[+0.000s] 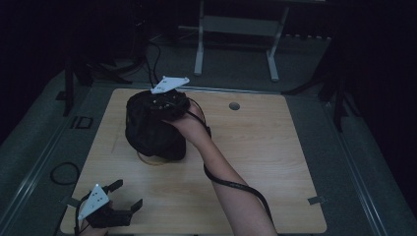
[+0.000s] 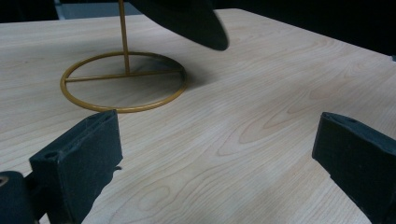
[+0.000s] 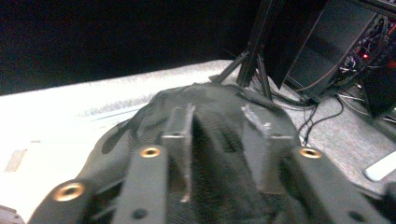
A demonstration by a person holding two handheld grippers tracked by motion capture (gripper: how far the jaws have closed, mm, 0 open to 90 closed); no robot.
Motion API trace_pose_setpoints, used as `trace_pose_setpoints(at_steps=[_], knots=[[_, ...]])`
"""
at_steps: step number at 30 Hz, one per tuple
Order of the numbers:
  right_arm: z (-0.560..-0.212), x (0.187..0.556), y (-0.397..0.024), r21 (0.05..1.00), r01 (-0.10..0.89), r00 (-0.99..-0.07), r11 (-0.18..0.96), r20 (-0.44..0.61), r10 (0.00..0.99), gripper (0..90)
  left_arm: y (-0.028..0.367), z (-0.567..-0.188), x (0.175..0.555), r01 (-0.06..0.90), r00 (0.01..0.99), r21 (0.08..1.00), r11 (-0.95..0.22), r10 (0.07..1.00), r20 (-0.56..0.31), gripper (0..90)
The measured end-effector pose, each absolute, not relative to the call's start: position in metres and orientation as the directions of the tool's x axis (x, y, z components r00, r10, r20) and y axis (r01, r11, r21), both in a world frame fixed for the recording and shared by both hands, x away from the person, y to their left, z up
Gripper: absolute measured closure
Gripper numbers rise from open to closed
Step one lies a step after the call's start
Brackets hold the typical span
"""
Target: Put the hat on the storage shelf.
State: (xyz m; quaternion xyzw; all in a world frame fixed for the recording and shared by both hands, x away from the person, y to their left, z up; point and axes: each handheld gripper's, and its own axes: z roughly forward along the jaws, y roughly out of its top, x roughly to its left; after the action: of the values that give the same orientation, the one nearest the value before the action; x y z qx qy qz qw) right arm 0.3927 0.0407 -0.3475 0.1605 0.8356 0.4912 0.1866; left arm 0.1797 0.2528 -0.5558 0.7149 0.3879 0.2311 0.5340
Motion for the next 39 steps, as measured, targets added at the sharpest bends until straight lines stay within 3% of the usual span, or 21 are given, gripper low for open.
trace_pose_setpoints(at_steps=[16, 27, 39], knots=[[-0.347, 0.396, 0.034, 0.889, 0.127, -0.880, 0.441, -0.105, 0.464, 38.4, 0.252, -0.556, 0.180, 0.313, 0.593, 0.942, -0.120, 0.799, -0.096, 2.0], [-0.349, 0.394, 0.011, 0.908, 0.169, -0.894, 0.383, -0.022, 0.447, 17.1, 0.251, -0.557, 0.181, 0.317, 0.590, 0.941, -0.118, 0.802, -0.098, 2.0], [-0.368, 0.380, -0.015, 0.916, 0.139, -0.900, 0.377, -0.042, 0.434, 14.0, 0.249, -0.557, 0.182, 0.321, 0.586, 0.940, -0.113, 0.804, -0.103, 2.0]])
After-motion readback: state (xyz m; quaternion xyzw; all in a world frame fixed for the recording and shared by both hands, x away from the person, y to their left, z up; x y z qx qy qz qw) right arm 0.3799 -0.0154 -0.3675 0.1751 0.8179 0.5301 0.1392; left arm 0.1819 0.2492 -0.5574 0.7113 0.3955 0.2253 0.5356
